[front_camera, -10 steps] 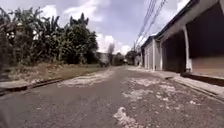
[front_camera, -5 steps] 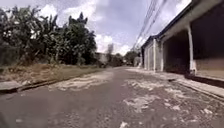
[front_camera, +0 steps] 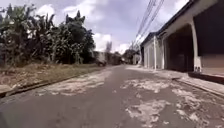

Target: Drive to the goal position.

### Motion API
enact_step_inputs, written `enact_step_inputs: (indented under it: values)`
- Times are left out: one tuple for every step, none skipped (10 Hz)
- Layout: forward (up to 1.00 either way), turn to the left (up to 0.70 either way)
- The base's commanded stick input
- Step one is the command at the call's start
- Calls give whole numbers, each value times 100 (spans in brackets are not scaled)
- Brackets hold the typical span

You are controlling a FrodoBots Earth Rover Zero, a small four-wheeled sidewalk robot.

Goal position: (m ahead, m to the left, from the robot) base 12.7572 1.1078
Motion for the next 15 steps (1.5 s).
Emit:
enact_step_inputs:
  values:
    - [70,3]
    - [70,3]
    - [70,3]
    - [70,3]
    - [70,3]
    - [70,3]
    - [70,3]
    - [70,3]
    - [70,3]
    - [70,3]
    - [70,3]
    - [70,3]
    - [70,3]
    - [70,3]
    - [70,3]
